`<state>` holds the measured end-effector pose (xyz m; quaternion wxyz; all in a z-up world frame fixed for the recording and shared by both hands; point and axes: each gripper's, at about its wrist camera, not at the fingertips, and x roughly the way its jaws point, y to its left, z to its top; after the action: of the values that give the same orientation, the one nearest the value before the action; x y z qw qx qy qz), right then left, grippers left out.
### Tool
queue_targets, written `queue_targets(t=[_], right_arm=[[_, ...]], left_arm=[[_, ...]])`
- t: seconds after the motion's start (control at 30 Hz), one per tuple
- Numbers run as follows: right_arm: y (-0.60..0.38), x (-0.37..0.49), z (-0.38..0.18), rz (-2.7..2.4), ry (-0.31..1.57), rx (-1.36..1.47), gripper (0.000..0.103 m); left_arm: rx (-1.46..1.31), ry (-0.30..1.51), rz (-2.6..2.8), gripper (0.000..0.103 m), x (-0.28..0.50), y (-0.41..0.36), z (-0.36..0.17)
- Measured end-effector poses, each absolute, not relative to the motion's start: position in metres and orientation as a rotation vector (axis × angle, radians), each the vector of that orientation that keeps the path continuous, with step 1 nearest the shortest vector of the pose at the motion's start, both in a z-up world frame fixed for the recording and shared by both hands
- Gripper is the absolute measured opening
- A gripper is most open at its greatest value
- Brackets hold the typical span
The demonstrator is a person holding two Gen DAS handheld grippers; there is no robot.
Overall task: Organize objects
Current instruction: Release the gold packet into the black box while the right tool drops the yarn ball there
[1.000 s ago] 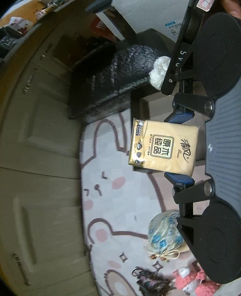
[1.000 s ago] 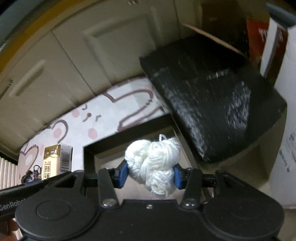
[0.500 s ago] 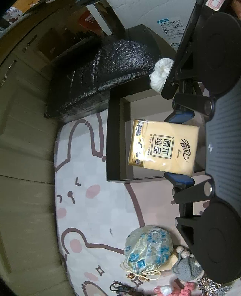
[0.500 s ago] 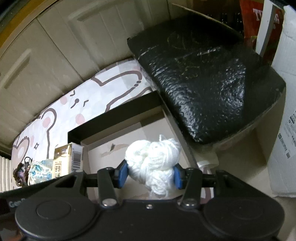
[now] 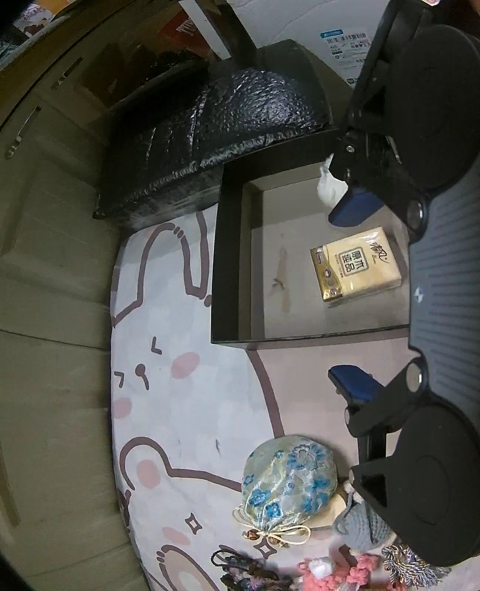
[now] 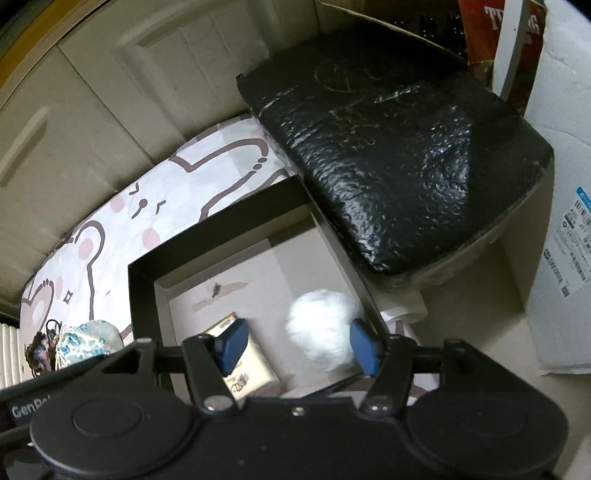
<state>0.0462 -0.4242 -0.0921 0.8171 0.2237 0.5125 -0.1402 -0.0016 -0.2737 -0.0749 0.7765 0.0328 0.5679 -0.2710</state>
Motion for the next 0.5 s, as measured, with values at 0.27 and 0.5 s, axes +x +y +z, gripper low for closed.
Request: queue_targets(t=[0.27,0.5], right_arm=[[-0.422,0.039,-0.084,-0.301,1.074,0.475,0.065],[-0.418,0.028,-0.067,-0.302,1.014,0.423,0.072]], left_arm=[[0.087,1.202,-0.578,0.089,-0.006,-0.268,-0.066],[0.109,1.141,-0.532,0.098,-0.008,-0.254,-0.055]])
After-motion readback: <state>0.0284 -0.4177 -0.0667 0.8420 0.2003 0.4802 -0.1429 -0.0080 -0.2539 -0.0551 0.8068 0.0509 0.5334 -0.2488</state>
